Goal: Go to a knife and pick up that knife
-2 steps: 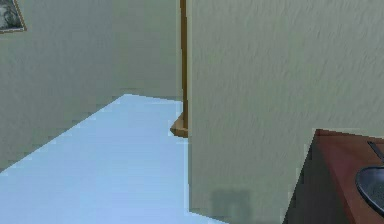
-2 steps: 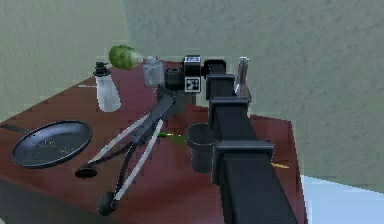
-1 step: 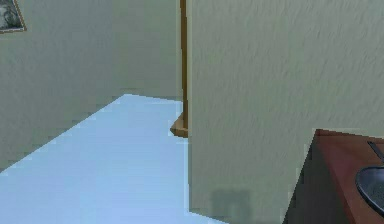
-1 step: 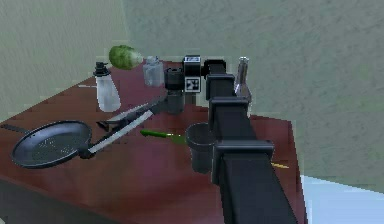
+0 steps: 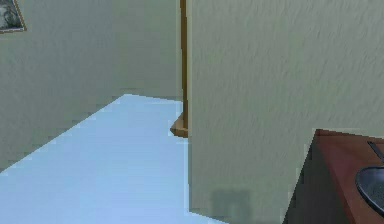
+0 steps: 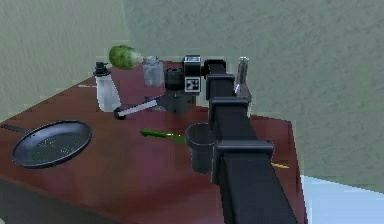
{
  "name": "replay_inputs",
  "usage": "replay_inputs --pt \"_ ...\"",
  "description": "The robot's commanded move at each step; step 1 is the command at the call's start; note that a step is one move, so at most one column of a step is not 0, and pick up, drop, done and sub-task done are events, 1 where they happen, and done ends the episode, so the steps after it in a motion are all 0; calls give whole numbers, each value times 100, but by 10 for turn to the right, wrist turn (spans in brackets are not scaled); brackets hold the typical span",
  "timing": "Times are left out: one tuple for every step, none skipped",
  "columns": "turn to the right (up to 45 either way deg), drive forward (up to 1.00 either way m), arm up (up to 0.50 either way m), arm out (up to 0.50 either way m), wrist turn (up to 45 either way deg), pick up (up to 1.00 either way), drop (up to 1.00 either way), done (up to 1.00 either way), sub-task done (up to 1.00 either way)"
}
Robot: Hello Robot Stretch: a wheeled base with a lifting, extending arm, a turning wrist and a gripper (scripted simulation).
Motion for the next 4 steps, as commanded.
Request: replay_inputs --pt "0 0 0 0 450 0 0 0 0" --pt "0 0 0 0 450 0 0 0 0" --pt "0 0 -12 0 0 0 0 0 0" --pt "0 0 0 0 0 100 0 0 0"
